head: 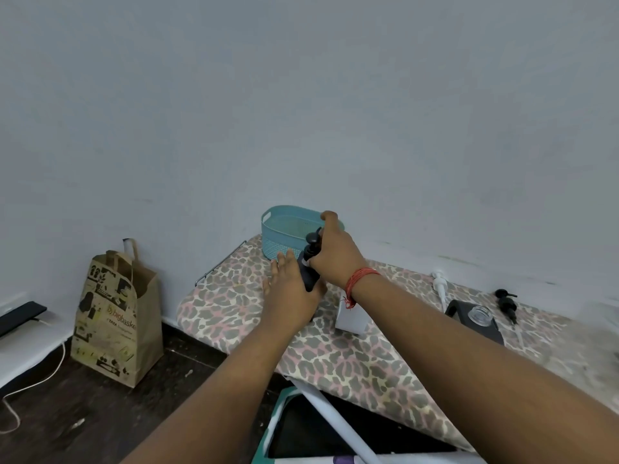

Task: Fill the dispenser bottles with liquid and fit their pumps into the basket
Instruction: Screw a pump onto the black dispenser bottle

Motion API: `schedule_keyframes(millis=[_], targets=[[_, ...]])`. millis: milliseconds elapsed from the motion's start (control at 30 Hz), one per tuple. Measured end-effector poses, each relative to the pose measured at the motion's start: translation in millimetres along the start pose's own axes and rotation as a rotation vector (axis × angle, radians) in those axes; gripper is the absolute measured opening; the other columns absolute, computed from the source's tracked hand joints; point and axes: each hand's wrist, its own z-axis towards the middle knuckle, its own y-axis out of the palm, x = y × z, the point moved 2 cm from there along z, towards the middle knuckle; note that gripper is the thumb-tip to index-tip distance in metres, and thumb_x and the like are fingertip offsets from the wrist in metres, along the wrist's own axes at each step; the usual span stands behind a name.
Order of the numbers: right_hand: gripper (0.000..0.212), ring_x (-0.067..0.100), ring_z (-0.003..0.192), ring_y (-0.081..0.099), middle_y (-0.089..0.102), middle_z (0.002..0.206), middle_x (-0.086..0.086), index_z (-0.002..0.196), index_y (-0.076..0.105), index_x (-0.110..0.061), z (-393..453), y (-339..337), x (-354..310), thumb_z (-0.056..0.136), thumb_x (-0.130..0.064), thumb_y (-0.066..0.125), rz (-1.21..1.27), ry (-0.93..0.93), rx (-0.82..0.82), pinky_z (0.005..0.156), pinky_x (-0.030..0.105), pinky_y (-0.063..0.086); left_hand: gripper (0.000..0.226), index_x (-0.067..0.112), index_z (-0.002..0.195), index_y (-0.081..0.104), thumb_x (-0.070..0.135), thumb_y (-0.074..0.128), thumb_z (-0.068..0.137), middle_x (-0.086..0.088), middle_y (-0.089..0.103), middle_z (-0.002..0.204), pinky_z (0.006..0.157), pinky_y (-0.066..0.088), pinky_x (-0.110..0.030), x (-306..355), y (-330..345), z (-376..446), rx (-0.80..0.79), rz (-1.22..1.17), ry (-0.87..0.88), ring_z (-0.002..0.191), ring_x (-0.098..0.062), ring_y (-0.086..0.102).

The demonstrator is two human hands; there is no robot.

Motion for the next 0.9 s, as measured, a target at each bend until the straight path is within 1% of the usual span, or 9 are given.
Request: schedule_keyframes(millis=[100,200,433,500,600,667,767,833,900], targets=[[0.051,-0.001,0.071,0.051,0.055,0.090,-0.007,0.123,0.033,-0.014,-0.4,3.3,5.6,0.086,-0.006,0.067,-0.033,0.012,0.014,0.054,0.013,0.035,0.093,0.008,0.159,0.003,0.045,0.060,0.095,-0.013,0.003,0.168,0.124,0.007,-0.052,-0.7,1.5,-1.2,0.009,0.024,-0.006,0.155,-0.025,0.000],[0.046,0.001,0.067,0.052,0.056,0.087,-0.006,0.111,0.029,-0.020,0.1,2.8,5.4,0.085,-0.006,0.065,-0.047,0.020,0.020,0.052,0.017,0.036,0.092,0.007,0.158,0.005,0.044,0.060,0.095,-0.014,0.005,0.168,0.124,0.008,-0.051,0.5,1.3,-1.3,0.013,0.030,-0.006,0.155,-0.025,0.003],[0.033,0.018,0.086,0.055,0.055,0.107,0.000,0.116,0.039,-0.009,-2.6,2.5,2.9,0.090,-0.005,0.059,-0.074,0.033,-0.034,0.059,0.019,0.036,0.084,0.005,0.155,0.017,0.038,0.062,0.093,-0.016,0.025,0.161,0.120,0.020,-0.053,3.4,-2.3,-5.0,0.017,0.013,0.008,0.151,-0.029,0.019],[0.034,0.018,0.090,0.054,0.053,0.107,-0.003,0.120,0.044,-0.008,-4.0,-0.4,1.4,0.090,-0.005,0.059,-0.078,0.038,-0.051,0.069,0.021,0.040,0.079,0.004,0.152,0.023,0.036,0.063,0.092,-0.017,0.033,0.156,0.116,0.027,-0.053,4.6,-2.8,-5.3,0.018,0.002,0.006,0.146,-0.031,0.028],[0.019,0.015,0.077,0.051,0.054,0.084,-0.008,0.089,0.051,-0.020,-2.9,-1.6,1.7,0.085,-0.004,0.060,-0.117,0.062,-0.048,0.060,0.018,0.035,0.072,0.003,0.147,0.030,0.035,0.064,0.091,-0.020,0.039,0.149,0.112,0.033,-0.054,5.6,-2.5,-5.6,0.018,0.001,0.002,0.140,-0.035,0.036],[0.027,0.010,0.068,0.048,0.050,0.074,-0.009,0.076,0.045,-0.023,-0.3,-1.2,3.2,0.082,-0.006,0.065,-0.131,0.098,-0.052,0.051,0.014,0.029,0.070,0.002,0.144,0.032,0.035,0.064,0.091,-0.021,0.041,0.146,0.109,0.036,-0.055,5.7,-2.2,-5.9,0.016,0.009,-0.007,0.136,-0.038,0.039],[0.021,0.011,0.076,0.051,0.050,0.076,-0.016,0.092,0.056,-0.021,2.2,1.9,7.0,0.081,-0.015,0.073,-0.109,0.113,-0.044,0.051,0.009,0.032,0.068,0.001,0.140,0.035,0.035,0.064,0.090,-0.022,0.043,0.142,0.106,0.038,-0.057,5.9,-2.3,-6.3,0.022,0.029,-0.014,0.132,-0.039,0.042],[0.033,0.009,0.083,0.052,0.052,0.082,-0.017,0.112,0.063,-0.020,0.7,6.1,9.1,0.082,-0.021,0.075,-0.060,0.099,0.010,0.056,0.004,0.033,0.068,0.002,0.140,0.035,0.034,0.065,0.089,-0.021,0.043,0.143,0.108,0.038,-0.055,6.0,-2.6,-6.4,0.023,0.036,-0.013,0.133,-0.038,0.041],[0.040,0.012,0.089,0.055,0.060,0.095,-0.009,0.117,0.063,-0.017,-1.2,10.9,11.3,0.081,-0.027,0.077,-0.046,0.089,0.080,0.069,0.011,0.037,0.071,0.003,0.143,0.033,0.033,0.067,0.088,-0.019,0.041,0.146,0.111,0.036,-0.054,5.8,-2.4,-6.2,0.023,0.032,-0.009,0.136,-0.036,0.040]])
